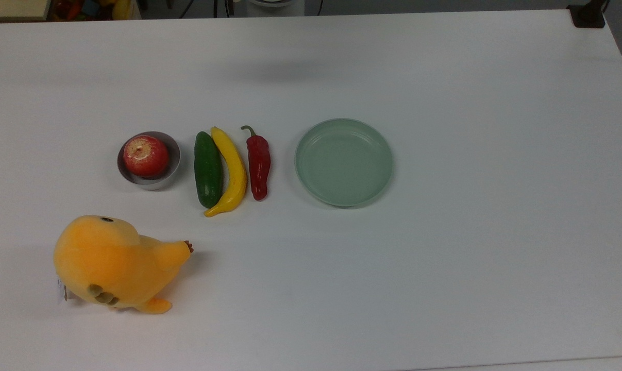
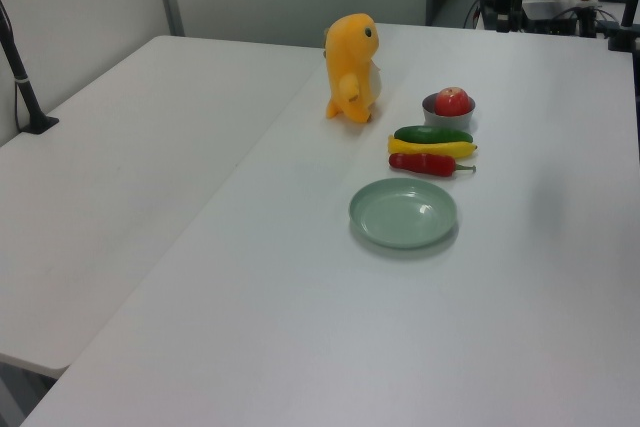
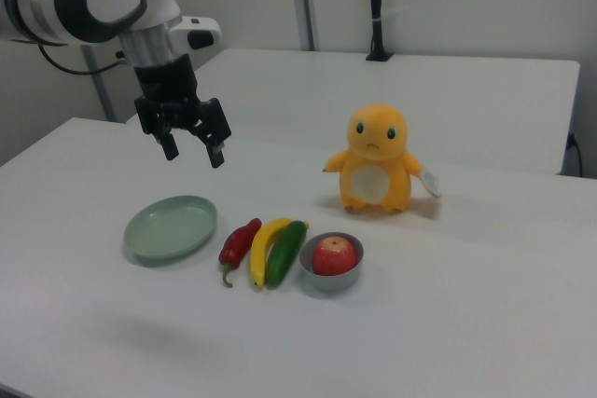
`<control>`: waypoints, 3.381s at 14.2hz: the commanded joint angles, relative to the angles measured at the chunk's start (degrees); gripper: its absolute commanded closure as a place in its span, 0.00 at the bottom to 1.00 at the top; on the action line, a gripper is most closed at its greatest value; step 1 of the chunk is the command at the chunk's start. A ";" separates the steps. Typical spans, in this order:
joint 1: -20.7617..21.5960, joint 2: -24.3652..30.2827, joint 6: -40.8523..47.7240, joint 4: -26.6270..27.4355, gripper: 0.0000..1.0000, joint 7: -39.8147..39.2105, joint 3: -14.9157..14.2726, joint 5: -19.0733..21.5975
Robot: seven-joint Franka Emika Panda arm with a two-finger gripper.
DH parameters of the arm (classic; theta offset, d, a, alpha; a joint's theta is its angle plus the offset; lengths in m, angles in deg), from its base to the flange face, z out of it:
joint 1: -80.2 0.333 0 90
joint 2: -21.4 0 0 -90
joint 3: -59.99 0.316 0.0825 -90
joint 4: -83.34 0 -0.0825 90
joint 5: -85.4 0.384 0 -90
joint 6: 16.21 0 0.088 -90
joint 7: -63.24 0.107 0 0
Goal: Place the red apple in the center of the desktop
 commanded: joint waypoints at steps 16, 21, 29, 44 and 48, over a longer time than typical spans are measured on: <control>-3.61 -0.89 -0.25 -2.25 0.00 -11.31 -0.75 3.33; -10.64 -7.47 -0.60 -8.66 0.00 -18.88 -0.84 6.93; -15.22 -15.12 -12.63 -8.93 0.00 -19.42 -0.75 7.90; -14.70 -28.40 -25.12 -7.70 0.00 -18.54 0.04 7.73; -14.17 -29.98 -26.79 -7.00 0.00 -17.57 0.22 7.29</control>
